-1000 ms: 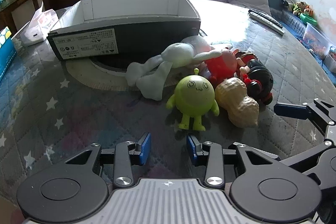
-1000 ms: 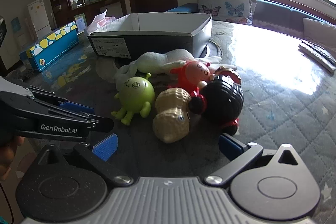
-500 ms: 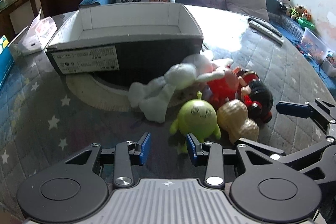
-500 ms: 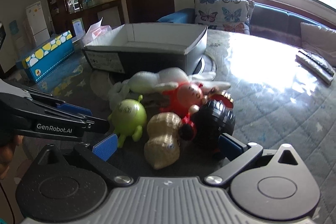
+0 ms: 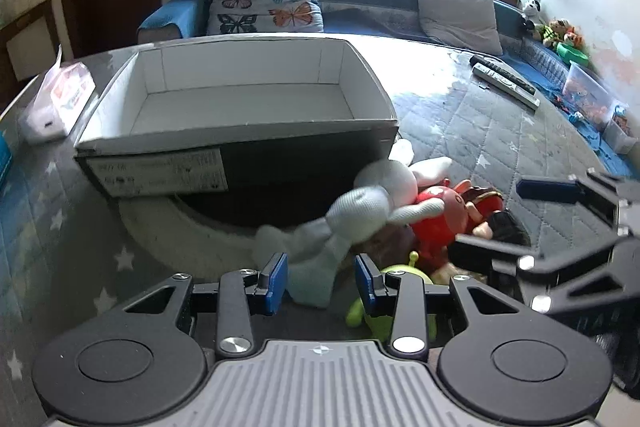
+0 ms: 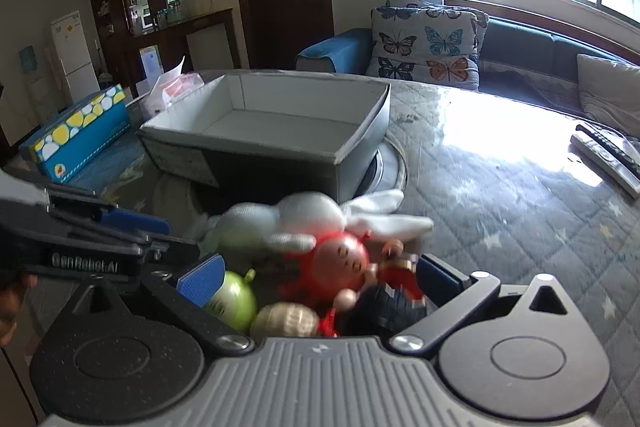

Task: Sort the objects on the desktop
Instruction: 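Close the left tool on the white plush rabbit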

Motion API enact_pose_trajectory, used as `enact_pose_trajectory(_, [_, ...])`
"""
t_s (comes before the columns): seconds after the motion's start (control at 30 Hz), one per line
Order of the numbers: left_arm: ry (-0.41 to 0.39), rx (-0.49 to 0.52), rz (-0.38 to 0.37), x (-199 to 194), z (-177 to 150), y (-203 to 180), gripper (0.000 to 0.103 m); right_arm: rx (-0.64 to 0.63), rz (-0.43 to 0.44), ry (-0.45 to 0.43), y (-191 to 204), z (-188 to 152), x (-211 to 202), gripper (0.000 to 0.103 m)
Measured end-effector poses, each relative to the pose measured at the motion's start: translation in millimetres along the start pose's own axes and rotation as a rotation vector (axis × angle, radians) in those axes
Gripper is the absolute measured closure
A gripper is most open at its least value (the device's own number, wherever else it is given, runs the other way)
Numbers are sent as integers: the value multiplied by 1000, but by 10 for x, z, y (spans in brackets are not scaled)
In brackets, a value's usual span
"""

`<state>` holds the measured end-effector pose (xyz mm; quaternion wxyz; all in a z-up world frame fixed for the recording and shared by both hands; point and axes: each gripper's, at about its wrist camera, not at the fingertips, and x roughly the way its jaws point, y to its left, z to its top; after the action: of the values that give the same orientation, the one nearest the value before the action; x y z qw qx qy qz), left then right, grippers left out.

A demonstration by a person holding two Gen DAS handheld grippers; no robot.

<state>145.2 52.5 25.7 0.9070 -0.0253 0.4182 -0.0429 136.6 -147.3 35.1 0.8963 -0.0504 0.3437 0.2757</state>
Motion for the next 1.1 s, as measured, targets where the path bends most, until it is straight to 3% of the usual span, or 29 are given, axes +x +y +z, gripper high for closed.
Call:
enact_pose_trajectory(0.3, [5, 94, -42, 192, 57, -15, 63, 56, 60, 59, -176, 320, 412, 16])
enact_pose_trajectory(0.47, [13, 116, -66, 296, 69, -19, 63, 59, 91, 101, -199, 409, 626, 32])
enact_pose_trajectory(0.67, [13, 130, -74, 372, 90, -7, 63, 48, 128, 131, -173, 454, 754, 43])
enact_pose_trajectory(1.03, [41, 107, -128, 547, 110, 120, 63, 52, 157, 167, -156, 437, 857, 50])
enact_pose_trajectory(1.1, [41, 110, -133, 597, 104, 125, 71, 49, 149, 162, -140, 436, 851, 53])
